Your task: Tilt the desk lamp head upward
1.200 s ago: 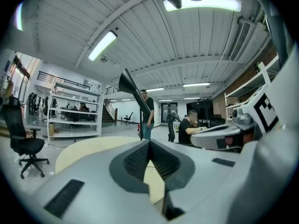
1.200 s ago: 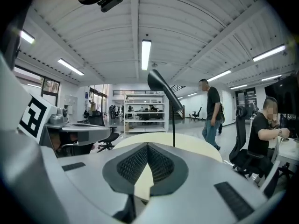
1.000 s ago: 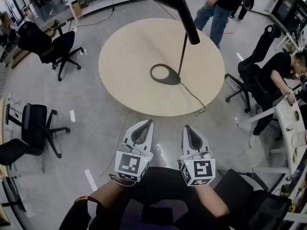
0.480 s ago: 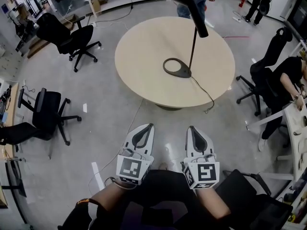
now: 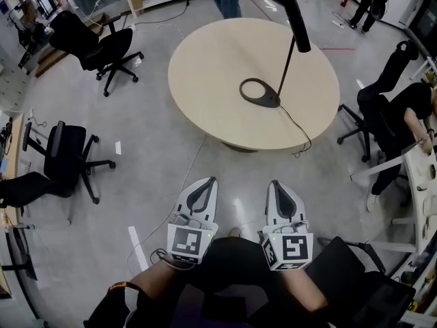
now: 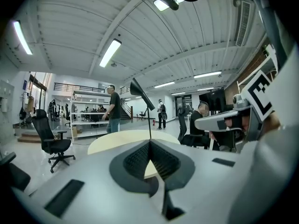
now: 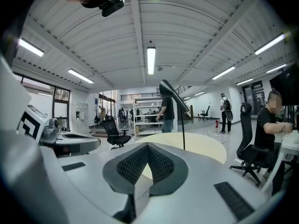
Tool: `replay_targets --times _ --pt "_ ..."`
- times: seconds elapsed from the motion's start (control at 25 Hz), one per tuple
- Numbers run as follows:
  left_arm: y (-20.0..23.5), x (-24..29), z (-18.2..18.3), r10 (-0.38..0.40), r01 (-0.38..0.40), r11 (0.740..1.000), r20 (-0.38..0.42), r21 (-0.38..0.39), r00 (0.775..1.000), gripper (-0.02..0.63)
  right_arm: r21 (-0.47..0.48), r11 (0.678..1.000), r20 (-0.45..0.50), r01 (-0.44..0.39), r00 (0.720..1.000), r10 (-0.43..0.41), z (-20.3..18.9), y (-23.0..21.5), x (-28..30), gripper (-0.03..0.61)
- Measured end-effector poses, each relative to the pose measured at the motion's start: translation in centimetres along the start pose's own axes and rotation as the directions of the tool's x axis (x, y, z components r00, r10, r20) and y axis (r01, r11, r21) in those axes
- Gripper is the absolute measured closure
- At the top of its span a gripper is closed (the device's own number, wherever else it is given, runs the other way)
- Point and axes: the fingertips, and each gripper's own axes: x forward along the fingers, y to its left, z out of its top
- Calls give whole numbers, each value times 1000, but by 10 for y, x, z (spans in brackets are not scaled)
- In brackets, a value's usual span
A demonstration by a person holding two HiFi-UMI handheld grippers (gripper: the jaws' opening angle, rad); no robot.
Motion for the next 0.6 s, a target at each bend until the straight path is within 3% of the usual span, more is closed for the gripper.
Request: replay_targets --times 0.6 --pt "25 -17 -17 -12 12 1000 10 7 1000 566 12 999 -9 53 999 -53 -18 32 0 569"
